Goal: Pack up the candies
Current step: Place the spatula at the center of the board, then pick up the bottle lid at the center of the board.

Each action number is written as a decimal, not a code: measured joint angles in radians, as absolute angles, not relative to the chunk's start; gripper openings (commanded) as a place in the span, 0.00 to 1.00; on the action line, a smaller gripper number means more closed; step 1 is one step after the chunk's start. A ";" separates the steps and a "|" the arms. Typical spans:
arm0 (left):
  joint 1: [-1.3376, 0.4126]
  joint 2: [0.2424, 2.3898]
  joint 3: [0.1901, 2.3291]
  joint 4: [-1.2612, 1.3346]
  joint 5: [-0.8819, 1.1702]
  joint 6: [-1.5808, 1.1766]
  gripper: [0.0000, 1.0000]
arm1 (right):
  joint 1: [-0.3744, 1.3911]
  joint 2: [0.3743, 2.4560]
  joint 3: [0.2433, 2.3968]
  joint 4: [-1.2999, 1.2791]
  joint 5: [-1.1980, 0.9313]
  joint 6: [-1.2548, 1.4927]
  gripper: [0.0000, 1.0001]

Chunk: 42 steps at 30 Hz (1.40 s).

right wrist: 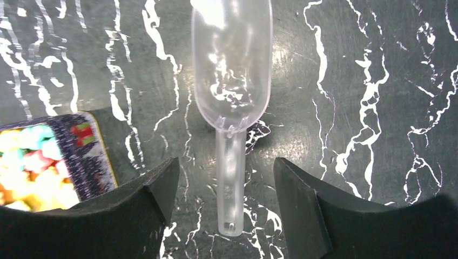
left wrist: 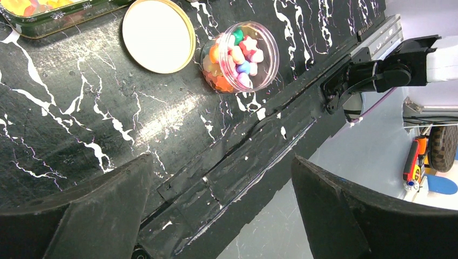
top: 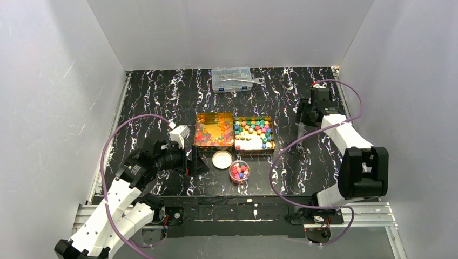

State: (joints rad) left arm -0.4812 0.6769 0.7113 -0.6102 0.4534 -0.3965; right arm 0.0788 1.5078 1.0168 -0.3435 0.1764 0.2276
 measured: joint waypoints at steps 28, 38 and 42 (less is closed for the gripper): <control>-0.481 0.653 0.711 -0.611 0.426 -0.404 0.98 | 0.808 1.319 1.076 -0.523 0.262 0.364 0.55; -0.481 0.646 0.711 -0.611 0.412 -0.404 0.98 | 1.003 1.475 1.145 -0.522 0.315 0.436 0.45; -0.481 0.644 0.711 -0.611 0.407 -0.404 0.98 | 1.060 1.546 1.172 -0.521 0.319 0.448 0.45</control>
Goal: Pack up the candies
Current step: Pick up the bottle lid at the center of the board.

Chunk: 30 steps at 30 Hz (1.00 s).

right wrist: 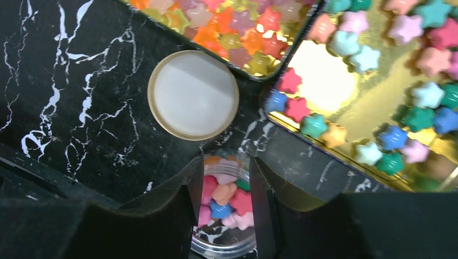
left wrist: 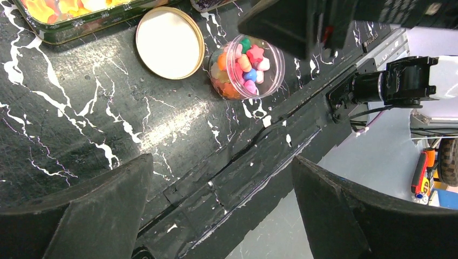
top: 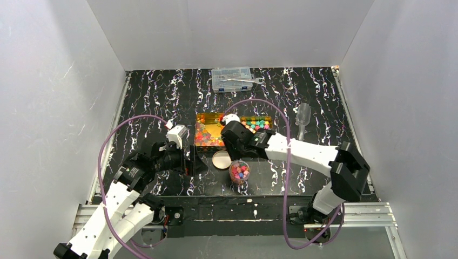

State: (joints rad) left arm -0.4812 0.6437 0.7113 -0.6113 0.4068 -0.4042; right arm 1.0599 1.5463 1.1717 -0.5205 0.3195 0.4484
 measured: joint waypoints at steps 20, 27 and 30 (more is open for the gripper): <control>-0.481 0.540 0.711 -0.637 0.324 -0.409 0.98 | 1.167 1.807 1.250 -0.417 0.277 0.461 0.44; -0.481 0.525 0.711 -0.637 0.318 -0.412 0.98 | 1.180 1.876 1.283 -0.389 0.269 0.460 0.43; -0.481 0.525 0.711 -0.637 0.318 -0.412 0.98 | 1.182 1.898 1.299 -0.382 0.266 0.460 0.42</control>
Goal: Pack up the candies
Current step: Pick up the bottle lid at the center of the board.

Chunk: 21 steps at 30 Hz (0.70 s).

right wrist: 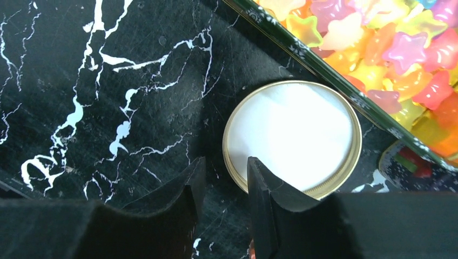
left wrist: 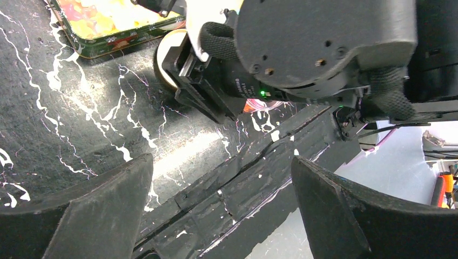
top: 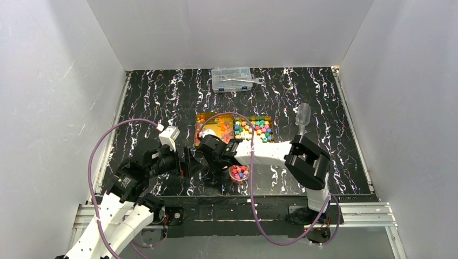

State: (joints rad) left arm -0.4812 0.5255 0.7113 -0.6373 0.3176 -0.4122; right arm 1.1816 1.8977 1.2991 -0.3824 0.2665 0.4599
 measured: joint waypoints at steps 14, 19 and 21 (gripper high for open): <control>-0.482 0.525 0.711 -0.637 0.318 -0.412 0.98 | 1.209 1.962 1.341 -0.386 0.310 0.439 0.16; -0.482 0.525 0.711 -0.638 0.318 -0.412 0.98 | 1.230 1.974 1.354 -0.392 0.350 0.433 0.01; -0.482 0.525 0.711 -0.638 0.318 -0.412 0.98 | 1.240 1.979 1.359 -0.393 0.368 0.429 0.01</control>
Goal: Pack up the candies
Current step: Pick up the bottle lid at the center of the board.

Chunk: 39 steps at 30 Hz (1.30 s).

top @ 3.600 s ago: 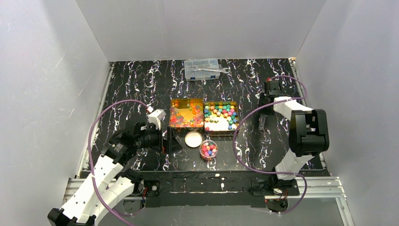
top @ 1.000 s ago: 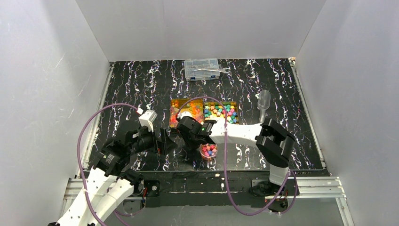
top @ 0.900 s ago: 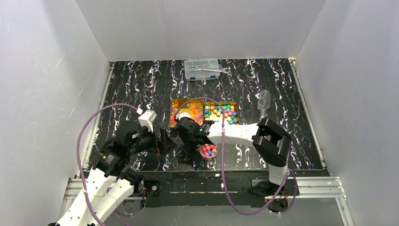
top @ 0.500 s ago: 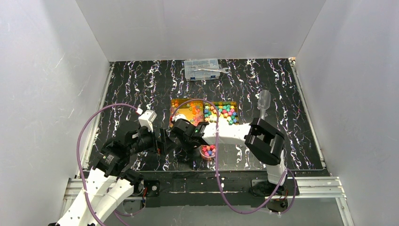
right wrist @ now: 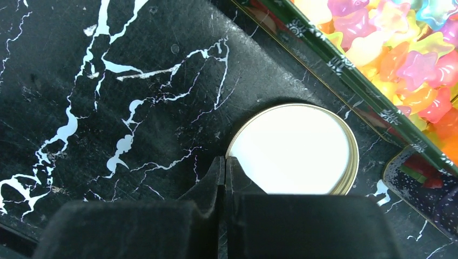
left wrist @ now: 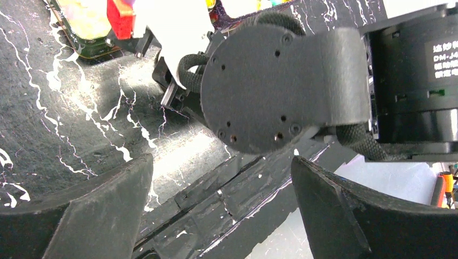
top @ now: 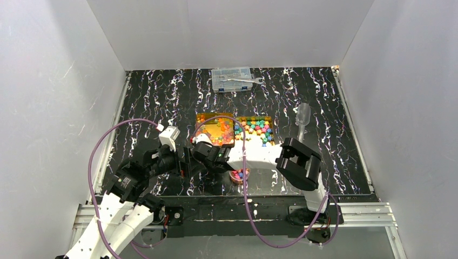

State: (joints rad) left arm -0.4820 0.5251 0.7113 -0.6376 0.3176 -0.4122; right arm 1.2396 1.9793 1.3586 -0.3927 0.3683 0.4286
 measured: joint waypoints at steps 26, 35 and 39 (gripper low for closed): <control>-0.482 0.405 0.786 -0.648 0.435 -0.366 0.98 | 1.287 1.695 1.221 -0.251 0.234 0.442 0.01; -0.482 0.408 0.890 -0.652 0.582 -0.260 0.98 | 1.287 1.449 1.140 -0.244 0.099 0.420 0.01; -0.482 0.408 0.892 -0.640 0.654 -0.182 0.98 | 1.287 1.302 1.108 -0.279 0.024 0.400 0.01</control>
